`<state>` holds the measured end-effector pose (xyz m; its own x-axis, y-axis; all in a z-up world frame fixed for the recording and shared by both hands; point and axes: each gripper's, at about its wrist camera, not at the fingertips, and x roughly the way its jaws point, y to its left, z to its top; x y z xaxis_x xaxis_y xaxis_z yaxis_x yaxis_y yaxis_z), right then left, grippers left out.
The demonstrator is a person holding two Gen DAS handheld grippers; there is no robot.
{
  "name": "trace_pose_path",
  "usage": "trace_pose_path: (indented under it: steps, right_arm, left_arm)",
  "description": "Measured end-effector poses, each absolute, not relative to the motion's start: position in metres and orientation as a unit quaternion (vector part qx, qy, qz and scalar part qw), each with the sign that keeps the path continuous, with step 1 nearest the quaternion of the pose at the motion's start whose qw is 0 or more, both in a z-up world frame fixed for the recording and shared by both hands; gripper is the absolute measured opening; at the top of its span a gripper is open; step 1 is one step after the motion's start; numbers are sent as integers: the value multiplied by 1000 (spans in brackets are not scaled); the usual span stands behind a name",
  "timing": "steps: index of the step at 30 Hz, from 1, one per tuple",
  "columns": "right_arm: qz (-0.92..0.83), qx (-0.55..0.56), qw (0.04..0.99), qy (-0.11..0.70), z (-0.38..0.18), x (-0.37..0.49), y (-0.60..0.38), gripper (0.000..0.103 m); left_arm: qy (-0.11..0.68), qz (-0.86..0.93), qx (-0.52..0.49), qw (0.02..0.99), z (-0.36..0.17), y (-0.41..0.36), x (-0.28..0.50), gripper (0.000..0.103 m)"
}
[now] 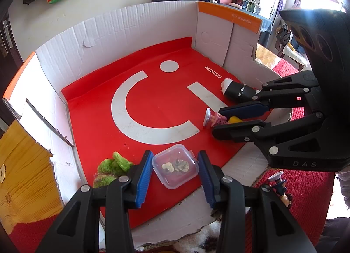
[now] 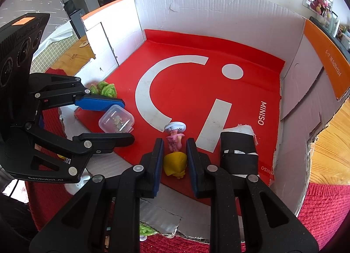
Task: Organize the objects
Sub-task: 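Open the left tool on the red mat while the right tool releases the figurine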
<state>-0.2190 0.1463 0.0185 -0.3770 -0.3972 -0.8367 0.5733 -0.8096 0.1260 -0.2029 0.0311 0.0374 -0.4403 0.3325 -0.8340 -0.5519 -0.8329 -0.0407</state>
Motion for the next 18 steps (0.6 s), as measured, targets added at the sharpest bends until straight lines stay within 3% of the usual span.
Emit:
trace_pose_path:
  steps: [18]
  right_arm:
    - [-826,470,295,99,21,-215,145,25]
  left_arm:
    - [115,842,-457,263,41,28,-200,49]
